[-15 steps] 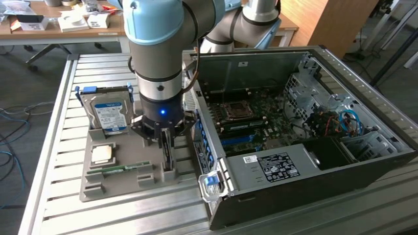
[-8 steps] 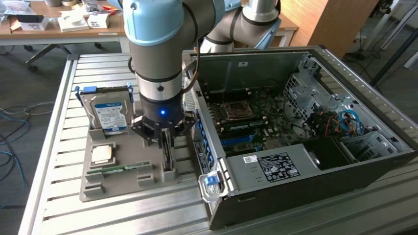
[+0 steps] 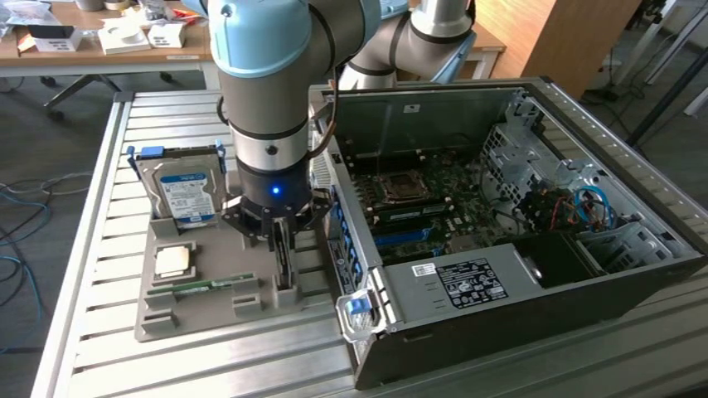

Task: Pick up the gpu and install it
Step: 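Pick up the gpu and move the gpu toward the slot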

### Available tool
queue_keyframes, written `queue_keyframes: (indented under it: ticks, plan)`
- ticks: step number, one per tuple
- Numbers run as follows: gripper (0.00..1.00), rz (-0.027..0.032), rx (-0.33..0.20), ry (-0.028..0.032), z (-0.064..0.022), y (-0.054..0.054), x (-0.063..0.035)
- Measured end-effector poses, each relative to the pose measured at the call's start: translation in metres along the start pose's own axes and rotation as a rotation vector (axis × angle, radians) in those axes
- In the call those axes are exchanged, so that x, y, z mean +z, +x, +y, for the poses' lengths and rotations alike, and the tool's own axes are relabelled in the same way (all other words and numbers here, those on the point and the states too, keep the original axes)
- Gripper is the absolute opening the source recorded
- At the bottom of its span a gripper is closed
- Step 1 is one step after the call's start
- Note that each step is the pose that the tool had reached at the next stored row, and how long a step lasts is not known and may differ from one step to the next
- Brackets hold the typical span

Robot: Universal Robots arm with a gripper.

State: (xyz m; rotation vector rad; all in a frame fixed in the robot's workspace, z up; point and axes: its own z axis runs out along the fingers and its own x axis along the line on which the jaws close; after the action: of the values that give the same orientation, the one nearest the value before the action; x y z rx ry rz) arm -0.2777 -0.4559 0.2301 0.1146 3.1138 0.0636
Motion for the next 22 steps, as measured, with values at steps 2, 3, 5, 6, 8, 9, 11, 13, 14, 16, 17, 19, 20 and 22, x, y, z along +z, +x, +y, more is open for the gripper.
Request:
queue_keyframes:
  ticks: [2,3,5,6,8,9,11,13,14,16,17,19,20,22]
  plan:
    - [0.35,0.0000,0.000,0.0000,0.0000,0.0000,0.0000]
    - [0.35,0.0000,0.000,0.0000,0.0000,0.0000,0.0000]
    - [0.33,0.0002,0.000,0.0000,0.0000,0.0000,0.0000]
    - [0.27,-0.0001,0.000,0.0001,0.0000,0.0000,0.0000]
    - [0.26,0.0000,0.000,0.0000,0.0000,0.0000,0.0000]
    - [0.26,0.0000,0.000,0.0000,0.0000,0.0000,0.0000]
    - [0.26,0.0000,0.000,0.0000,0.0000,0.0000,0.0000]
    - [0.26,0.0000,0.000,0.0000,0.0000,0.0000,0.0000]
    - [0.26,0.0000,0.000,0.0000,0.0000,0.0000,0.0000]
    - [0.26,0.0001,-0.005,-0.0002,0.0000,0.0000,0.0000]
    - [0.26,0.0003,-0.010,-0.0003,0.0000,0.0000,0.0000]
    - [0.26,0.0007,-0.018,-0.0004,0.0000,0.0001,0.0000]
    - [0.26,0.0008,-0.019,-0.0004,0.0000,0.0000,0.0000]
    - [0.26,0.0008,-0.019,-0.0004,0.0000,0.0000,0.0000]
